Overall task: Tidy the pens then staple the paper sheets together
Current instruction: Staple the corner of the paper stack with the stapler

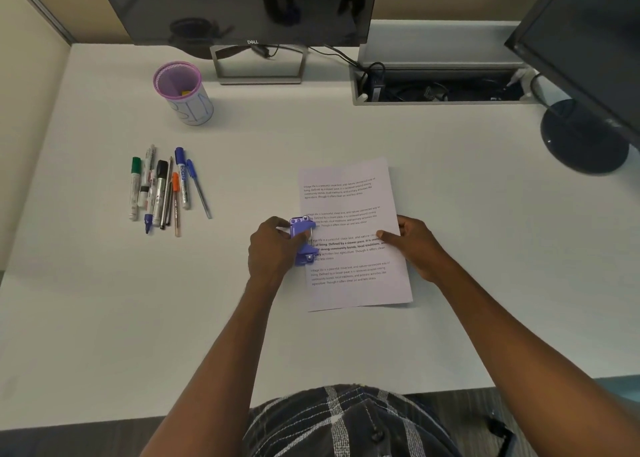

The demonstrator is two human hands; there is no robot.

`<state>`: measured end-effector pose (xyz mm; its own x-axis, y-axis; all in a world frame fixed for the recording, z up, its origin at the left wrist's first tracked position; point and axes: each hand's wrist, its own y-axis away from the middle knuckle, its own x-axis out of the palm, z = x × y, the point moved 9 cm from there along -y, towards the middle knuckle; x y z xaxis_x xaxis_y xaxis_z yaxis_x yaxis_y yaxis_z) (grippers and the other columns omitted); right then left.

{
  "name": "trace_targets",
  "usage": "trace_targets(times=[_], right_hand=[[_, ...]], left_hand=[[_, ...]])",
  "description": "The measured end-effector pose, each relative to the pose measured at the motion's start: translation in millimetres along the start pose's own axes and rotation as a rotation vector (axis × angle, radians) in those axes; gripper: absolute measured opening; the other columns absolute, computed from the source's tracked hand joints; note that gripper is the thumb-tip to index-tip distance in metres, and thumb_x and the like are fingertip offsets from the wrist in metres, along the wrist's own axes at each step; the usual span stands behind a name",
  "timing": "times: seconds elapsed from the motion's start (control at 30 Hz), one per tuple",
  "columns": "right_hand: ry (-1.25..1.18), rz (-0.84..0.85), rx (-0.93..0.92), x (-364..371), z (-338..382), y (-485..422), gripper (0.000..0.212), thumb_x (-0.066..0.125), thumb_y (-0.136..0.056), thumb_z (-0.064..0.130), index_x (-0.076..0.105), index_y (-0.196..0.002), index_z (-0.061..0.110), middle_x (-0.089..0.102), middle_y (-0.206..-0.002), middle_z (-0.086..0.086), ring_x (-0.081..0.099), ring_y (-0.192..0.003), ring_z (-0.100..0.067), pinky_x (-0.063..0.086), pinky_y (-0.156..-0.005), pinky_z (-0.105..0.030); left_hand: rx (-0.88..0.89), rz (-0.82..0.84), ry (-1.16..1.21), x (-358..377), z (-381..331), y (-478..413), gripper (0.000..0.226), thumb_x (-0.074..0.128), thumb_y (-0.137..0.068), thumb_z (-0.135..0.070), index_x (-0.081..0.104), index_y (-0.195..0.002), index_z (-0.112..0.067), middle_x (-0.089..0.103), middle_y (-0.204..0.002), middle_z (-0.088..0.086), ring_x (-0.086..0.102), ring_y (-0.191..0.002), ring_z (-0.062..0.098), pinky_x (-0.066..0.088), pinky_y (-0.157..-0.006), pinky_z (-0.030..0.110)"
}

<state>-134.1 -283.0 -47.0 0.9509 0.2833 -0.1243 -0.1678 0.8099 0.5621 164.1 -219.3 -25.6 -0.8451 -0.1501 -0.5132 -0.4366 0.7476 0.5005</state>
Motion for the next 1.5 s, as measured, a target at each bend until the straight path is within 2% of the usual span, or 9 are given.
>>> trace_targets(times=[0.37, 0.57, 0.67, 0.8, 0.93, 1.1, 1.2, 1.33, 1.5], right_hand=[[0.087, -0.087, -0.013, -1.7, 0.4, 0.3, 0.035, 0.074, -0.093, 0.013, 0.069, -0.127, 0.013, 0.076, -0.116, -0.002, 0.075, -0.100, -0.020, 0.061, -0.092, -0.041], [0.132, -0.089, -0.037, -0.9, 4.0, 1.7, 0.032, 0.073, -0.093, 0.016, 0.069, -0.126, 0.017, 0.077, -0.113, 0.004, 0.076, -0.092, -0.009, 0.060, -0.074, -0.021], [0.117, -0.089, -0.030, -1.3, 2.3, 1.8, 0.033, 0.074, -0.093, 0.016, 0.070, -0.126, 0.015, 0.077, -0.114, 0.002, 0.076, -0.095, -0.014, 0.062, -0.084, -0.032], [0.117, -0.094, -0.027, -1.2, 0.4, 1.7, 0.032, 0.073, -0.094, 0.016, 0.069, -0.126, 0.016, 0.077, -0.113, 0.003, 0.076, -0.096, -0.014, 0.062, -0.085, -0.032], [0.124, -0.072, -0.020, -1.0, -0.1, -1.3, 0.033, 0.073, -0.094, 0.016, 0.069, -0.126, 0.015, 0.077, -0.114, 0.002, 0.076, -0.098, -0.016, 0.062, -0.090, -0.039], [0.142, -0.074, -0.035, -1.6, 2.4, 0.1, 0.033, 0.073, -0.094, 0.016, 0.069, -0.127, 0.014, 0.077, -0.113, 0.001, 0.075, -0.097, -0.016, 0.061, -0.090, -0.039], [0.138, -0.075, -0.029, -1.3, 3.0, 1.5, 0.034, 0.073, -0.094, 0.016, 0.069, -0.127, 0.014, 0.077, -0.114, 0.000, 0.075, -0.098, -0.018, 0.061, -0.092, -0.043], [0.146, -0.083, -0.028, -1.2, 3.2, 3.7, 0.033, 0.073, -0.094, 0.016, 0.069, -0.127, 0.015, 0.077, -0.114, 0.000, 0.075, -0.097, -0.016, 0.061, -0.086, -0.033], [0.167, -0.089, -0.025, -2.0, 3.0, 2.1, 0.033, 0.073, -0.094, 0.016, 0.069, -0.127, 0.014, 0.077, -0.114, 0.000, 0.075, -0.095, -0.016, 0.060, -0.078, -0.025]], left_hand=[[-0.120, -0.016, 0.110, 2.4, 4.3, -1.6, 0.039, 0.092, -0.079, -0.028, 0.067, -0.105, -0.014, 0.074, -0.105, 0.014, 0.076, -0.093, 0.036, 0.065, -0.082, 0.057], [-0.165, -0.025, 0.107, 0.7, 6.2, -2.8, 0.028, 0.091, -0.078, -0.020, 0.065, -0.091, -0.019, 0.072, -0.078, -0.002, 0.070, -0.046, 0.011, 0.068, -0.068, 0.049], [-0.161, -0.013, 0.060, -0.5, 2.3, -3.1, 0.032, 0.092, -0.078, -0.025, 0.066, -0.094, -0.017, 0.073, -0.087, 0.003, 0.073, -0.057, 0.017, 0.068, -0.067, 0.045], [-0.174, -0.019, 0.021, -0.3, 4.2, -4.7, 0.032, 0.091, -0.077, -0.029, 0.066, -0.093, -0.019, 0.075, -0.090, 0.005, 0.075, -0.076, 0.026, 0.067, -0.074, 0.052], [-0.175, -0.044, -0.068, -1.0, 8.4, -4.0, 0.032, 0.090, -0.077, -0.035, 0.063, -0.088, -0.020, 0.075, -0.088, 0.004, 0.075, -0.079, 0.032, 0.066, -0.077, 0.053], [-0.212, 0.010, -0.091, -3.9, 8.3, -2.5, 0.037, 0.092, -0.078, -0.038, 0.064, -0.087, -0.014, 0.076, -0.080, 0.009, 0.074, -0.062, 0.034, 0.066, -0.064, 0.055], [-0.196, 0.055, -0.120, -4.8, -1.3, -0.1, 0.035, 0.089, -0.081, -0.034, 0.063, -0.090, -0.012, 0.077, -0.089, 0.013, 0.078, -0.077, 0.038, 0.067, -0.063, 0.054], [-0.220, 0.161, -0.130, 1.3, -7.5, -0.6, 0.034, 0.084, -0.086, -0.032, 0.058, -0.092, -0.011, 0.075, -0.102, 0.018, 0.077, -0.090, 0.037, 0.067, -0.073, 0.056], [-0.242, 0.188, -0.117, 4.3, -7.5, -1.0, 0.037, 0.084, -0.088, -0.033, 0.057, -0.091, -0.008, 0.074, -0.103, 0.021, 0.077, -0.093, 0.040, 0.066, -0.078, 0.059]])
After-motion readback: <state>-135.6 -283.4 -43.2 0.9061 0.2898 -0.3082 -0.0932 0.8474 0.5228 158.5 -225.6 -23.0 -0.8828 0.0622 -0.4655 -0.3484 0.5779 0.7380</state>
